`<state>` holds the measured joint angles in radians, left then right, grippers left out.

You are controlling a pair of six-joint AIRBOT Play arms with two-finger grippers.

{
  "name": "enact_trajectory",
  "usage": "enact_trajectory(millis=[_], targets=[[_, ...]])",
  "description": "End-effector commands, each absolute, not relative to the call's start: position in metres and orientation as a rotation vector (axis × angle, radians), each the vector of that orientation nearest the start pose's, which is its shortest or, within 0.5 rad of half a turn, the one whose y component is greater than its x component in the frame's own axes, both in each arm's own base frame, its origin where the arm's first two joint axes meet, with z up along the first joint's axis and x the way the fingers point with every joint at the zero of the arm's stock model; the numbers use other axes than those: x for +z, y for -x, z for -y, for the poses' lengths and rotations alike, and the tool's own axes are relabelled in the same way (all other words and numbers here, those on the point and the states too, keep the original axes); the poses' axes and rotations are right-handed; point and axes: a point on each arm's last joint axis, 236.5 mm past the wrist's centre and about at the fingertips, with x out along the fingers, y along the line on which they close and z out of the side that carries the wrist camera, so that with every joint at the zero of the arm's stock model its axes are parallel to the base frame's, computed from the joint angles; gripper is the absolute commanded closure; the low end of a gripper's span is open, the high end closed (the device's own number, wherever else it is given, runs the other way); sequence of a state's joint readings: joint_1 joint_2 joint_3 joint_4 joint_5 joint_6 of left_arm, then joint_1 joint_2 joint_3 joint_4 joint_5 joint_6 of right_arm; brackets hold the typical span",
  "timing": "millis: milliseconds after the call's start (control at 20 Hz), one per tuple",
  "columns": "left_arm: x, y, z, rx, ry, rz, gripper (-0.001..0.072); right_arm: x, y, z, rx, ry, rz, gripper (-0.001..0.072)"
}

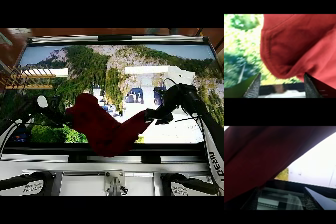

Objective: Fold the shirts.

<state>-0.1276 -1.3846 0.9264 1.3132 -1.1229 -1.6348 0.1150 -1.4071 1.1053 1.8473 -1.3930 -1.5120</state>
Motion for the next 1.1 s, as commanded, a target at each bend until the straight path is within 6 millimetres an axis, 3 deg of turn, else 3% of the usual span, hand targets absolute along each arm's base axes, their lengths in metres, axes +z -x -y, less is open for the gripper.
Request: enact_trajectory(millis=[0, 100, 200, 250, 300, 400, 500, 700, 750, 850, 900, 1050], targets=[[-0.101, -0.322, 0.108, -0.143, 0.328, -1.507, 0.0102, -0.049, -0.303, -0.100, 0.201, -0.220, -1.697, 0.0046], [-0.099, -0.331, 0.110, -0.141, 0.347, -1.466, 0.0129, -0.050, -0.305, -0.101, 0.200, -0.221, -1.690, 0.0047], [-0.099, -0.332, 0.111, -0.143, 0.355, -1.464, 0.0445, -0.051, -0.311, -0.100, 0.185, -0.231, -1.664, 0.0047], [-0.098, -0.332, 0.112, -0.145, 0.360, -1.465, 0.0493, -0.054, -0.315, -0.100, 0.174, -0.241, -1.648, 0.0047], [-0.098, -0.331, 0.113, -0.148, 0.359, -1.465, 0.0596, -0.059, -0.316, -0.100, 0.156, -0.258, -1.641, 0.0047], [-0.097, -0.331, 0.113, -0.160, 0.347, -1.461, 0.0677, -0.072, -0.311, -0.104, 0.143, -0.296, -1.677, 0.0047], [-0.094, -0.332, 0.113, -0.168, 0.340, -1.453, 0.0677, -0.088, -0.308, -0.113, 0.147, -0.346, -1.712, 0.0047], [-0.084, -0.335, 0.113, -0.194, 0.317, -1.420, 0.0677, -0.105, -0.329, -0.128, 0.145, -0.450, -1.659, 0.0062], [-0.077, -0.337, 0.113, -0.204, 0.309, -1.399, 0.0677, -0.105, -0.335, -0.130, 0.138, -0.467, -1.638, 0.0166], [-0.061, -0.344, 0.114, -0.247, 0.266, -1.345, 0.0678, -0.105, -0.343, -0.130, 0.103, -0.502, -1.606, 0.0541], [-0.050, -0.350, 0.115, -0.257, 0.259, -1.312, 0.0678, -0.105, -0.347, -0.129, 0.083, -0.523, -1.592, 0.0632], [-0.004, -0.372, 0.118, -0.284, 0.245, -1.188, 0.0679, -0.092, -0.356, -0.133, 0.130, -0.504, -1.562, 0.0630]])
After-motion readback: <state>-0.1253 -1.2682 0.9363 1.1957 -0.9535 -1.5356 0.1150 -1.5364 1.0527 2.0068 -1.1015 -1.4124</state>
